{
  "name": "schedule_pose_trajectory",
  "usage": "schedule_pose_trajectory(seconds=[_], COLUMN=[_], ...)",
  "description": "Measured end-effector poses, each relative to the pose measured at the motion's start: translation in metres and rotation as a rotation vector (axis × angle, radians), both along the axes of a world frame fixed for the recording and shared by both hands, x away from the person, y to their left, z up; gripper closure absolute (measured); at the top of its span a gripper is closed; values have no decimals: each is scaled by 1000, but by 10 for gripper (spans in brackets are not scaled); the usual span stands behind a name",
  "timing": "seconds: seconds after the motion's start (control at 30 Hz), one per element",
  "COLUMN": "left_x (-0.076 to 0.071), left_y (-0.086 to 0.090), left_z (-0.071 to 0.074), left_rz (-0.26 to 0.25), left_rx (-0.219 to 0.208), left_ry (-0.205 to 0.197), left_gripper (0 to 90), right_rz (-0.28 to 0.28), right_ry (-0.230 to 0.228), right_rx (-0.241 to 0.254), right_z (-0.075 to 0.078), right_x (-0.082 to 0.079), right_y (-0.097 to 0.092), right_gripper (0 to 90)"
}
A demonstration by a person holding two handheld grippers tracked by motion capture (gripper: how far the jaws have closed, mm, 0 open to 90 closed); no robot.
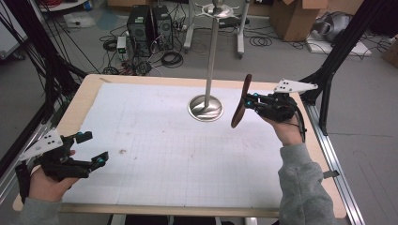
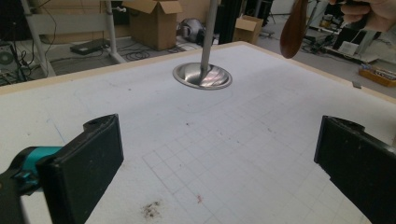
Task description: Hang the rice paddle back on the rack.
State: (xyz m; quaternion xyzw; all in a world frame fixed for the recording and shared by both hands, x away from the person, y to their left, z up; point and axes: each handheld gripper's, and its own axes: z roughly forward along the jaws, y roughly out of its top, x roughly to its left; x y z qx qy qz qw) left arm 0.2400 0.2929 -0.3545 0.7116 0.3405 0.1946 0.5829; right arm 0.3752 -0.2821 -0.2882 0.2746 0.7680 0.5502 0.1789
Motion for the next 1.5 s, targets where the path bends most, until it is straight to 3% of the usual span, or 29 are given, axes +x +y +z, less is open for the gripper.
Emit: schedule_pose_trajectory(seconds=[0.8,1.5], left_x=[-2,-3], left_y=[6,12], left_z=[-4,-3], left_rz=[13,19], left_rx=[-2,-21], left_ry=[15,8], left_gripper=[18,18], right_rz=[-17,-14], right_ry=[-19,-34], right_rx=[69,76], right_z=[11,29], right_x=[14,29], right_y=[2,5], right_gripper=[773,773])
